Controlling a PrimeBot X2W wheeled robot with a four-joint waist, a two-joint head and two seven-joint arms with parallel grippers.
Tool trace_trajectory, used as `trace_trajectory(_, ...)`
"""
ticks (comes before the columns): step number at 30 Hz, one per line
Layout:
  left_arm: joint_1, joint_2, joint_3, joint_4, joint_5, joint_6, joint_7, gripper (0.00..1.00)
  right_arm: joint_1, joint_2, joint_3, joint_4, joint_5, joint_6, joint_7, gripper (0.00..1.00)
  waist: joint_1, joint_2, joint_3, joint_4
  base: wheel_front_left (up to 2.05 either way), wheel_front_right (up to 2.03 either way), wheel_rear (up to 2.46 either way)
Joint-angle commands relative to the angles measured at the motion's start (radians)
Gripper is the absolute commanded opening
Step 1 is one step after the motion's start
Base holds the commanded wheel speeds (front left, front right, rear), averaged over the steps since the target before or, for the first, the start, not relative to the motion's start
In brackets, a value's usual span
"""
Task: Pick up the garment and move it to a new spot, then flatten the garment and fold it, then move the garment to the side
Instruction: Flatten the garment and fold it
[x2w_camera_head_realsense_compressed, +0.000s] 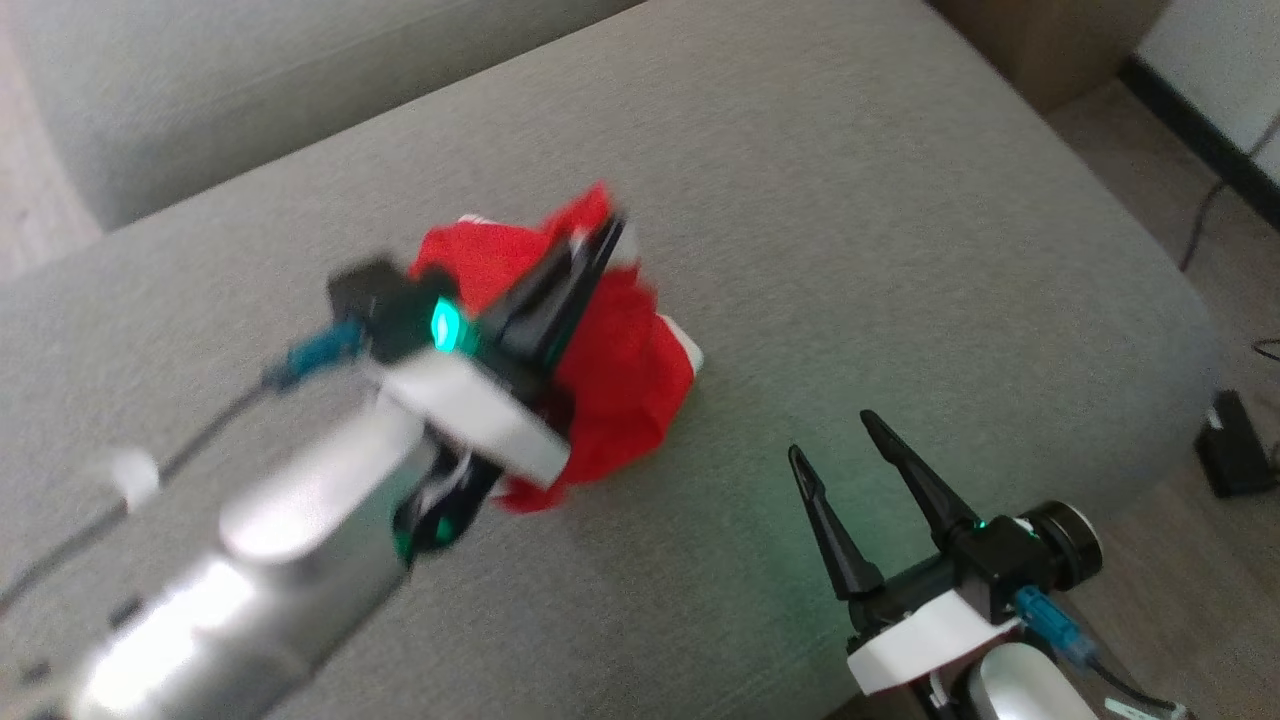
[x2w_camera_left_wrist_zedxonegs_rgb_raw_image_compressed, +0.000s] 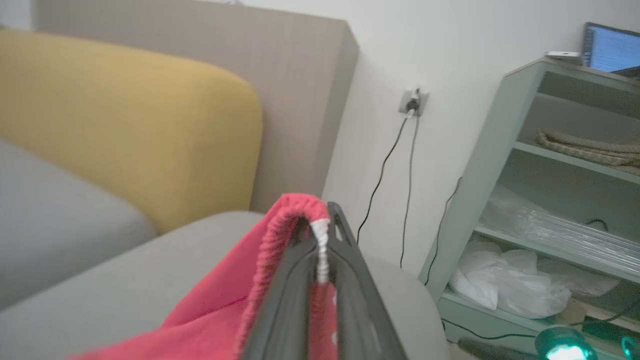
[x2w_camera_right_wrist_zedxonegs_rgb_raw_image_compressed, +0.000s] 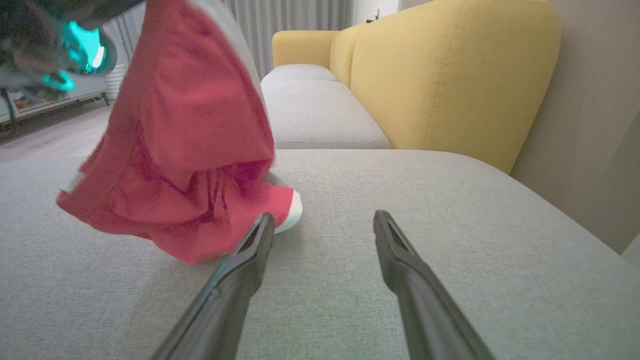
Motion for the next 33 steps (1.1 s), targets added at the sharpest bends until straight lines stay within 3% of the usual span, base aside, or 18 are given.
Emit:
trace_trajectory(1, -0.134, 0.016, 0.008, -0.041, -0.018, -0.006, -0.001, 0.0, -0.027, 0.004, 0.026, -0.03, 0.007, -0.001, -0.006, 1.0, 0.0001, -0.0001, -0.033, -0.042, 0.0, 0.0, 0.0)
trace_trajectory(7, -0.365, 0.01, -0.046, -0.094, -0.111, -0.006, -0.002, 0.0, 0.004, -0.001, 0.026, -0.029, 0.003, -0.001, -0.006, 1.0, 0.0001, -0.0001, -0.074, -0.055, 0.0, 0.0, 0.0)
trace_trajectory(10, -0.407, 0.05, -0.052, -0.134, -0.163, -0.006, -0.005, 0.0, 0.019, -0.002, 0.014, -0.04, -0.001, -0.001, -0.006, 1.0, 0.0001, -0.0001, -0.088, -0.03, 0.0, 0.0, 0.0)
trace_trajectory(14, -0.363, 0.117, -0.082, -0.153, -0.201, -0.006, -0.006, 0.0, 0.031, -0.004, 0.001, -0.056, -0.001, -0.001, -0.006, 1.0, 0.0001, -0.0001, -0.086, 0.02, 0.0, 0.0, 0.0)
trace_trajectory(21, -0.136, 0.238, -0.141, -0.097, -0.246, -0.006, -0.011, 0.0, 0.018, -0.006, -0.031, -0.09, 0.009, -0.001, -0.006, 1.0, 0.0001, -0.0001, -0.014, 0.165, 0.0, 0.0, 0.0)
trace_trajectory(27, -0.033, 0.222, -0.074, -0.047, -0.219, -0.006, -0.013, 0.0, -0.046, -0.034, -0.051, -0.083, 0.061, -0.001, -0.006, 1.0, 0.0001, -0.0001, 0.053, 0.265, 0.0, 0.0, 0.0)
trace_trajectory(33, 0.015, 0.183, 0.006, -0.056, -0.164, -0.006, -0.013, 0.0, -0.132, -0.072, -0.108, 0.027, 0.065, -0.001, -0.006, 1.0, 0.0001, -0.0001, 0.083, 0.319, 0.0, 0.0, 0.0)
